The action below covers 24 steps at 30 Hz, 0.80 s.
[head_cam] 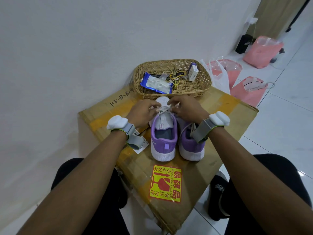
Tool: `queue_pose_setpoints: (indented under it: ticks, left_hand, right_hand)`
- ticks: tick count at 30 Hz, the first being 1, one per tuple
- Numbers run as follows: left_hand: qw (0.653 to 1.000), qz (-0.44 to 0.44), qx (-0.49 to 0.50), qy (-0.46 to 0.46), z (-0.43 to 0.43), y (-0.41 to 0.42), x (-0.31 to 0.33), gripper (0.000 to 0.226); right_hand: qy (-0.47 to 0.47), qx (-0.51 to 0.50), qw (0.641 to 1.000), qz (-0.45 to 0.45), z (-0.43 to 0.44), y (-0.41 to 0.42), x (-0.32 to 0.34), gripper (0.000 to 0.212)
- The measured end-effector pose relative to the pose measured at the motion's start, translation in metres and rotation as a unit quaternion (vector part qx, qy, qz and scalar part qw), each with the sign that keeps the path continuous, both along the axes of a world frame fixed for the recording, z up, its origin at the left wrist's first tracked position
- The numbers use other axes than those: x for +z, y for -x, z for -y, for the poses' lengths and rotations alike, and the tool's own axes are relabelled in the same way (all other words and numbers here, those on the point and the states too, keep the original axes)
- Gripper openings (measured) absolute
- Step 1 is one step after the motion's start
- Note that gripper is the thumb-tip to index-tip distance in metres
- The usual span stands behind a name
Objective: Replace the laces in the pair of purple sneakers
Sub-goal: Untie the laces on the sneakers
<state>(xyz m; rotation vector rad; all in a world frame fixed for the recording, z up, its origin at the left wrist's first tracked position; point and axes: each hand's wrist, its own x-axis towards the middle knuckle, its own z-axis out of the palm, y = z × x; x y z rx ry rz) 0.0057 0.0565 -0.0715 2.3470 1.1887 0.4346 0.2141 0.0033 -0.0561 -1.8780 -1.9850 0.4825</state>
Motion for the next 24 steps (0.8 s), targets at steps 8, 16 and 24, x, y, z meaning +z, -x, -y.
queue_pose_setpoints:
  ticks: [8, 16, 24]
  left_hand:
    - [0.957, -0.173, 0.216, -0.084, -0.001, 0.015, 0.011, 0.008]
    - [0.997, -0.015, 0.073, -0.027, -0.005, 0.011, 0.001, 0.034]
    - [0.993, -0.027, 0.114, -0.021, 0.003, 0.003, 0.004, 0.01]
  right_hand:
    - [-0.033, -0.364, 0.918, 0.157, 0.001, -0.011, 0.006, 0.021]
    - [-0.076, -0.048, 0.995, 0.045, 0.008, -0.007, 0.003, 0.043]
    - [-0.067, -0.185, 0.975, 0.108, 0.006, -0.001, -0.001, 0.017]
